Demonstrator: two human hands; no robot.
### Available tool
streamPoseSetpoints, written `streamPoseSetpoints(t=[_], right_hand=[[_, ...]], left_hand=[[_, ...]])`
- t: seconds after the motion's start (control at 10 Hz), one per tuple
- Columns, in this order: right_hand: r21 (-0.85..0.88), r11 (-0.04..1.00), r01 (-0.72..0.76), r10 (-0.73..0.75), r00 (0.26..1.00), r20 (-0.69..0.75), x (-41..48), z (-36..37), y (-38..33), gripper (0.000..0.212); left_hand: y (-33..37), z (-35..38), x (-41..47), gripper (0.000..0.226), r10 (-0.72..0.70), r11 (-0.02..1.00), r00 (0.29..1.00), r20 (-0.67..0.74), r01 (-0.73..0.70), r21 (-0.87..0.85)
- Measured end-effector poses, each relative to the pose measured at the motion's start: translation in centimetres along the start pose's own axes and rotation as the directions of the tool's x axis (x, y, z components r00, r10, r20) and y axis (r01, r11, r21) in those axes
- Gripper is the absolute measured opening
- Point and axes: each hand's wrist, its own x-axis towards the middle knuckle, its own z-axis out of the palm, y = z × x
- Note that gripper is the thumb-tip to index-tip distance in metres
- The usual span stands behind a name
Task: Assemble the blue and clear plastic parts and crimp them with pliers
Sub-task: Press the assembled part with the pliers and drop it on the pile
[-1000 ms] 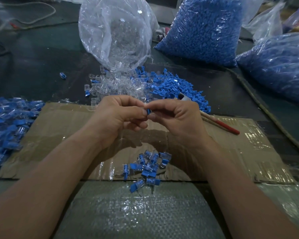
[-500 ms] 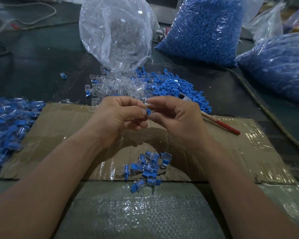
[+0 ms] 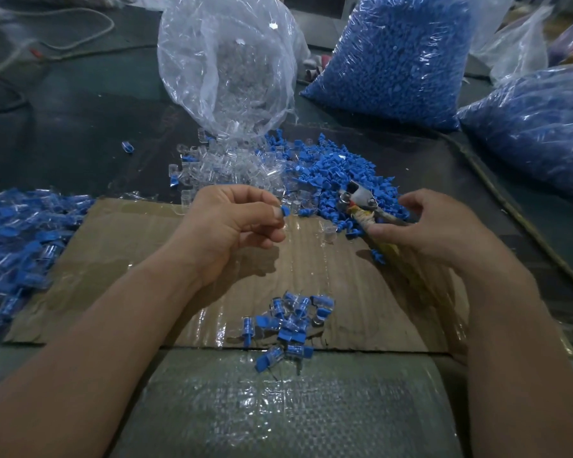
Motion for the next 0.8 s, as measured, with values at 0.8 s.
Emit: streamPoseSetpoints(t=[0.8], right_hand=[[0.063, 0.994, 0.086, -0.073, 0.98, -0.186, -1.5, 0.0, -2.7, 0.012]], left_hand=[[-0.2, -0.3, 0.1, 0.015, 0.021, 0.998, 1.0, 0.013, -0.02, -0.055]])
